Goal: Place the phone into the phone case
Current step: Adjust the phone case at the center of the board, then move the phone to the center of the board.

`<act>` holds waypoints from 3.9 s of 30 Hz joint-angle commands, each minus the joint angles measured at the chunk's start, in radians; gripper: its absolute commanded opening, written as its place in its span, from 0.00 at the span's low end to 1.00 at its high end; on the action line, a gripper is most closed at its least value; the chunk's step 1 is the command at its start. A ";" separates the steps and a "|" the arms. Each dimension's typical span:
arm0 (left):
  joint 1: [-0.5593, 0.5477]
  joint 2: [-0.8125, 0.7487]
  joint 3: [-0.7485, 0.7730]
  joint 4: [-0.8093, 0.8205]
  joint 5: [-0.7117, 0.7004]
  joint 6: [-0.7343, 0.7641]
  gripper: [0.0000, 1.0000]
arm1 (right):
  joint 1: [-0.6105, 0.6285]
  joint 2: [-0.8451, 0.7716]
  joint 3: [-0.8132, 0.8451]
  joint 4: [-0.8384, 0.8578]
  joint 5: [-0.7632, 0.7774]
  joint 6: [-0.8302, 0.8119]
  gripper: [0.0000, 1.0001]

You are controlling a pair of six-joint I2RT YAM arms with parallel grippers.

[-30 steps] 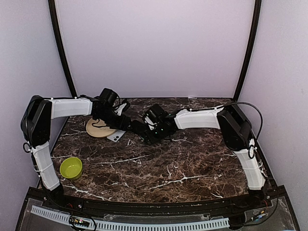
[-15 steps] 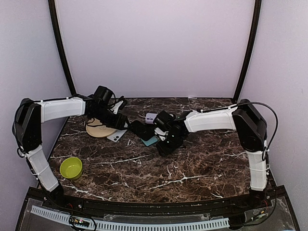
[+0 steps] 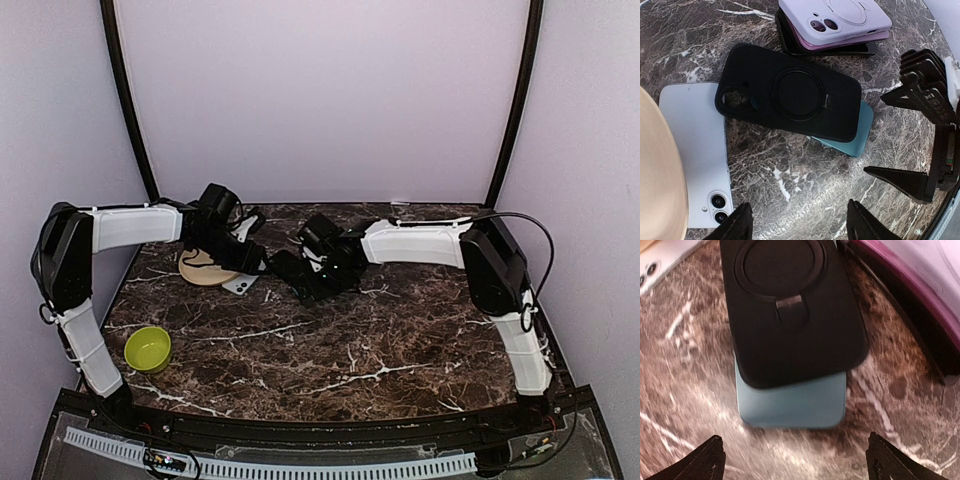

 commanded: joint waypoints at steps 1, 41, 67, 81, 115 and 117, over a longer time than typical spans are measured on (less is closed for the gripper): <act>0.005 -0.004 -0.009 0.001 0.008 0.016 0.66 | 0.015 0.086 0.127 -0.053 0.074 0.074 0.99; 0.005 -0.107 -0.017 -0.007 0.044 0.024 0.66 | 0.153 -0.175 -0.432 -0.134 -0.012 0.085 0.58; 0.005 -0.116 -0.018 -0.013 0.041 0.034 0.67 | 0.158 -0.261 -0.337 -0.167 -0.049 0.092 0.18; 0.009 -0.109 -0.014 -0.010 0.037 0.041 0.66 | 0.083 -0.063 -0.048 -0.139 -0.041 0.041 0.21; 0.033 -0.113 -0.015 -0.008 0.069 0.026 0.67 | 0.136 0.157 0.272 -0.240 0.168 0.254 0.98; 0.033 -0.114 -0.014 -0.009 0.068 0.027 0.66 | 0.138 0.166 0.276 -0.253 0.173 0.263 0.99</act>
